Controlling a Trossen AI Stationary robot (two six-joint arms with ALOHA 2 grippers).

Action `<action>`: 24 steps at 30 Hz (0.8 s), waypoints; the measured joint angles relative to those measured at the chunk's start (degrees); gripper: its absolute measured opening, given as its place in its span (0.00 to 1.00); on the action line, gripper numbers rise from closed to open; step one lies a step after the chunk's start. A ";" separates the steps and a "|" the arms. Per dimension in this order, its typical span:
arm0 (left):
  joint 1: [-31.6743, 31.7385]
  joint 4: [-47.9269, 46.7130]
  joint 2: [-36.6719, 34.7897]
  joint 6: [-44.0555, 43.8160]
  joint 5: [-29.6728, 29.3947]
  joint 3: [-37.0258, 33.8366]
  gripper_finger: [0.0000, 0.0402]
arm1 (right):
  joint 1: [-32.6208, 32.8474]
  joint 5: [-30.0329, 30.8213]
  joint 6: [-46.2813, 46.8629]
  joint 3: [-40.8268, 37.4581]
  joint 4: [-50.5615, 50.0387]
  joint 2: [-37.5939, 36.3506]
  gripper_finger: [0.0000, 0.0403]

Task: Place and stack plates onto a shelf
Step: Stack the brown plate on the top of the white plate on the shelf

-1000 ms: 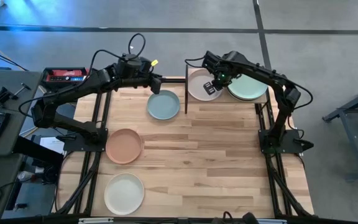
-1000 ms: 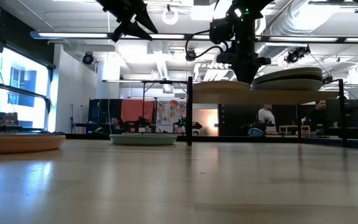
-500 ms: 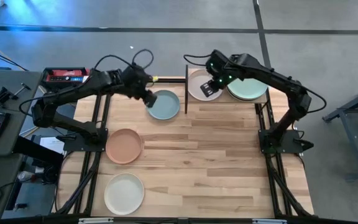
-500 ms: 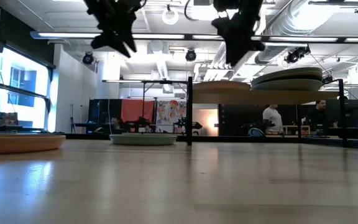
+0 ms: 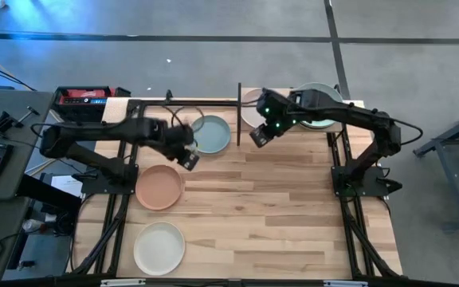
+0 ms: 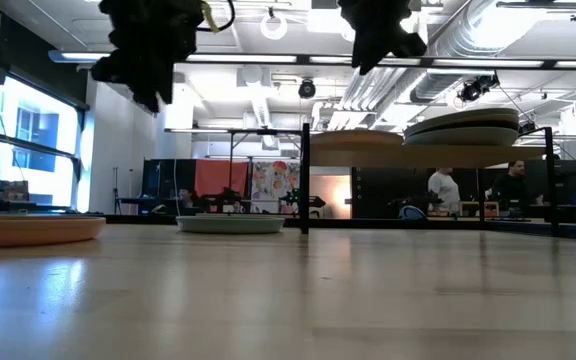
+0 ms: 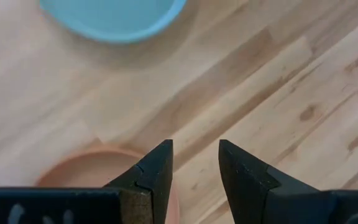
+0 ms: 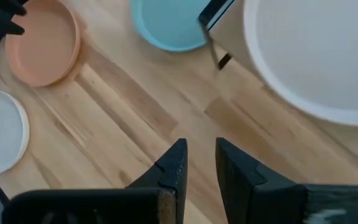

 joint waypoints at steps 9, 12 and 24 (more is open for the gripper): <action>-9.34 0.14 0.00 -10.81 -3.33 -5.88 0.29 | 6.99 5.76 6.85 0.00 0.00 0.05 0.15; -11.49 0.45 0.00 -14.17 -3.87 -8.20 0.29 | 8.86 7.75 8.37 0.00 0.00 0.05 0.15; -17.95 9.64 0.00 -29.37 -4.19 -17.94 0.29 | 12.21 8.51 8.32 0.00 -0.02 0.08 0.15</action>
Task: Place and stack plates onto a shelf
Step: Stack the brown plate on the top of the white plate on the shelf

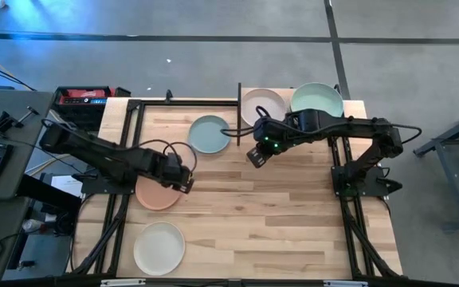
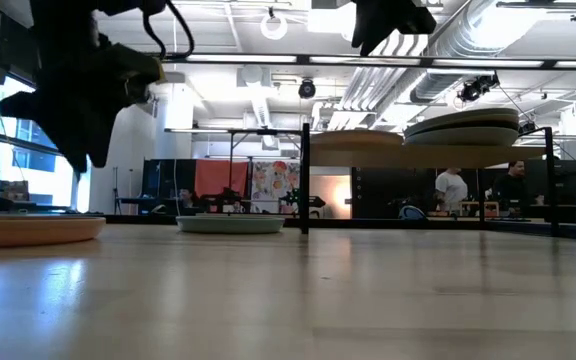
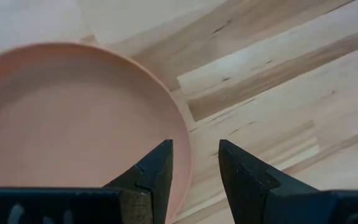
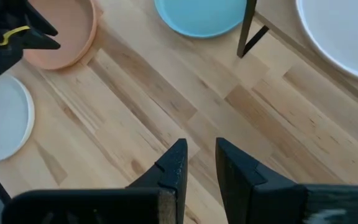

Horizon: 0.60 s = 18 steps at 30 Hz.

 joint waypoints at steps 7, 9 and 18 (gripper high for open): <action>-1.81 3.09 0.00 -5.10 0.03 -3.76 0.29 | -0.02 -0.74 -2.15 0.00 -0.07 0.00 0.15; -2.36 4.48 0.02 -6.12 0.09 -4.61 0.29 | -0.02 -0.74 -2.54 0.00 -0.06 0.00 0.15; -4.53 10.82 3.71 -9.53 0.31 -7.30 0.29 | -0.02 -0.80 -3.03 0.00 -0.07 0.02 0.15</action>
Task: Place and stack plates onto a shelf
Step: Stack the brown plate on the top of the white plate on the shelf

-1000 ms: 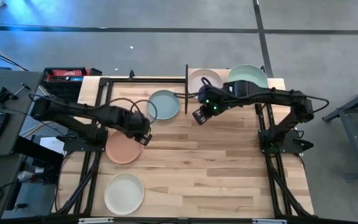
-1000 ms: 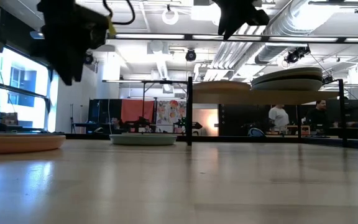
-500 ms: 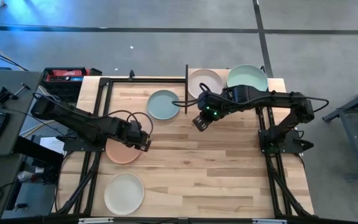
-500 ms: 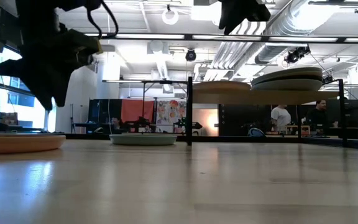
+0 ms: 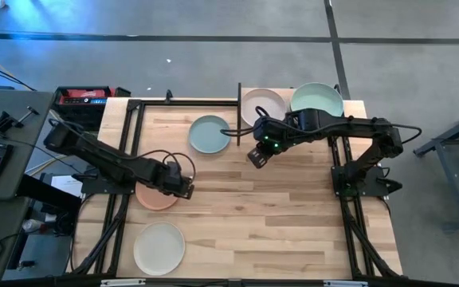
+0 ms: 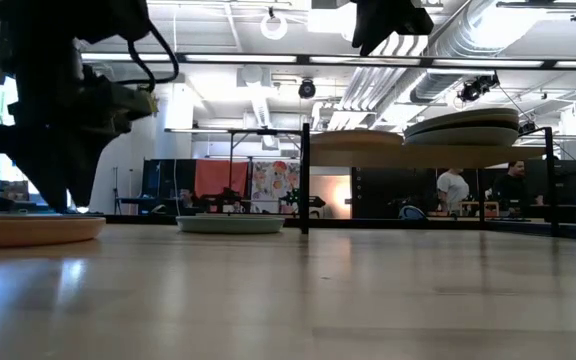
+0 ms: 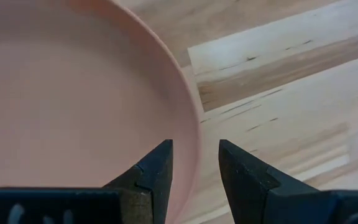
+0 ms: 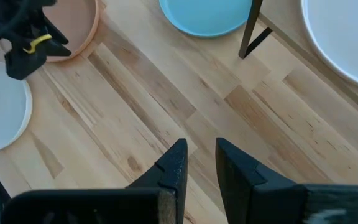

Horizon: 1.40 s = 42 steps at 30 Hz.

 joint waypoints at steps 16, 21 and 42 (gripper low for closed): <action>-0.29 3.04 7.80 0.14 0.96 0.11 0.28 | 0.00 -0.04 0.00 0.00 0.04 0.02 0.15; -0.27 3.60 7.90 2.86 1.93 0.15 0.19 | 0.00 -0.03 -0.02 0.00 0.08 0.02 0.15; -1.97 -10.03 7.92 30.89 6.49 14.45 0.00 | -0.15 -1.14 3.46 0.00 1.01 0.02 0.15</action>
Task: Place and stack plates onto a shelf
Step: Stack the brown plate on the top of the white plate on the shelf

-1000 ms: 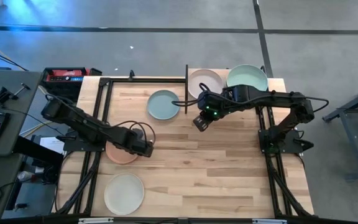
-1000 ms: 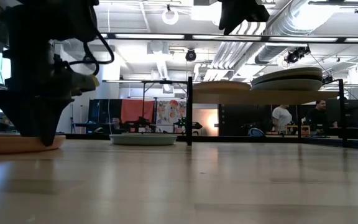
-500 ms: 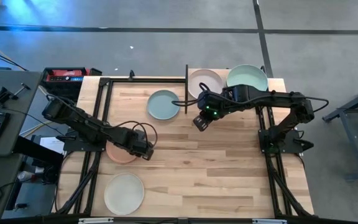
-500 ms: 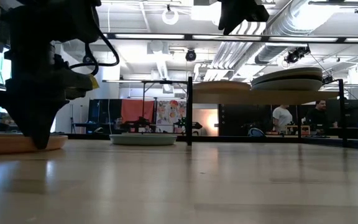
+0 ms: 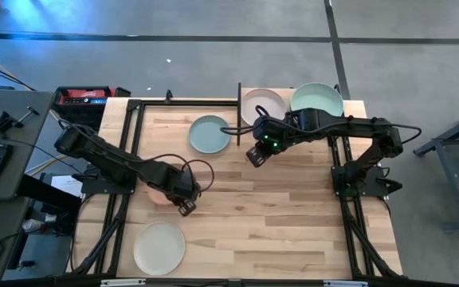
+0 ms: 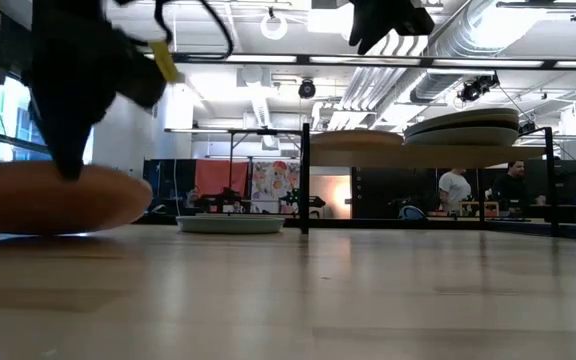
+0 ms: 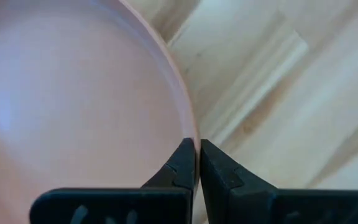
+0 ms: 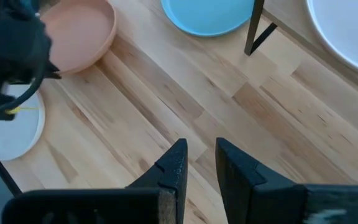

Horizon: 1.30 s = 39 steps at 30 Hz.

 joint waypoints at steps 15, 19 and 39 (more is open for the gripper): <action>-4.71 -18.18 -0.04 31.12 -9.86 19.44 0.00 | -2.06 1.52 -0.65 0.00 8.67 0.00 0.15; -4.80 -20.03 -0.06 41.43 -15.05 22.51 0.00 | -3.30 1.66 -4.17 0.00 9.89 0.00 0.18; 5.04 -18.82 -0.07 87.35 -31.91 25.83 0.00 | -11.73 -3.55 -7.59 0.04 21.27 1.74 0.33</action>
